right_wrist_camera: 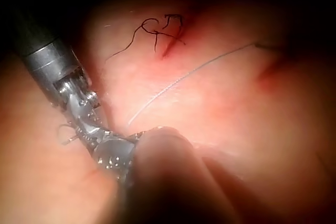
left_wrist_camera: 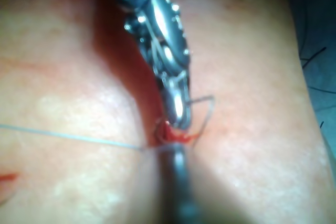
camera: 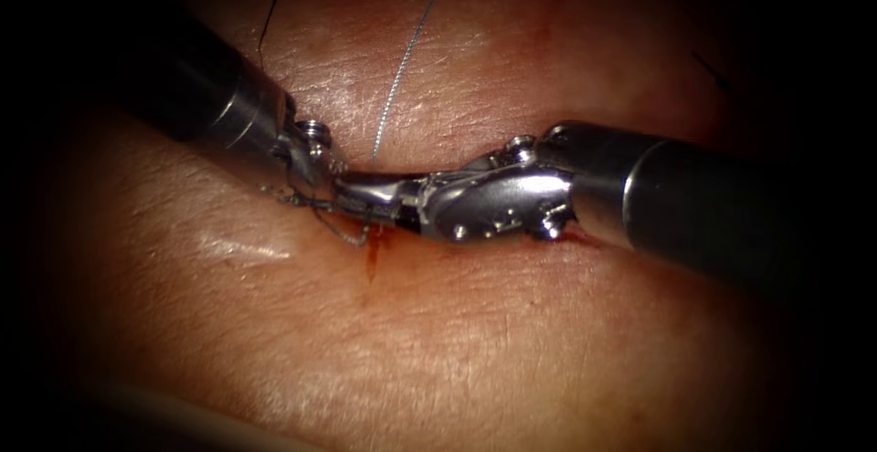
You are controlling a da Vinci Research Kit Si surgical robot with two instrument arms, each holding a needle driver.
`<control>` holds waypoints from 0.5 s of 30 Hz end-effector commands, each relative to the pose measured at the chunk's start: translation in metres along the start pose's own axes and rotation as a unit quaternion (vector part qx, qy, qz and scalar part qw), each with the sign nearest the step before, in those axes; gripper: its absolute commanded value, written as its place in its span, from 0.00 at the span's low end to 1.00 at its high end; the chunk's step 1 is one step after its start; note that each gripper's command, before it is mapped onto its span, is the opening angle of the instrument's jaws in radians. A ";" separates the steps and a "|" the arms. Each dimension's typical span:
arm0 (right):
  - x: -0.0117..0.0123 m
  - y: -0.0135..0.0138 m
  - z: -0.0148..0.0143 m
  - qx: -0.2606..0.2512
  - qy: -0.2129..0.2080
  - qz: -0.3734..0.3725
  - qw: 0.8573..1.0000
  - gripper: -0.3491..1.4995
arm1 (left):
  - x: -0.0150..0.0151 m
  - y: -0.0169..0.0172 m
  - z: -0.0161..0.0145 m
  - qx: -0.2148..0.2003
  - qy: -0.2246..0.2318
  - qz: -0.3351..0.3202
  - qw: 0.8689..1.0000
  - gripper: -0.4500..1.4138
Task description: Wound Closure
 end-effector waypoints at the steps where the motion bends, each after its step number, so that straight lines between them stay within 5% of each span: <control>1: -0.0007 -0.0002 0.0006 -0.001 -0.006 0.029 1.000 0.00 | -0.0002 0.0006 0.0008 -0.001 -0.001 0.000 1.000 0.41; 5: -0.0022 -0.0003 0.0005 0.001 -0.020 0.101 0.995 0.00 | -0.0001 0.0008 0.0008 -0.001 0.001 0.000 1.000 0.41; 15: -0.0042 -0.0011 0.0004 0.017 -0.034 0.147 0.988 0.00 | -0.0004 0.0012 -0.0002 -0.005 0.005 0.000 1.000 0.41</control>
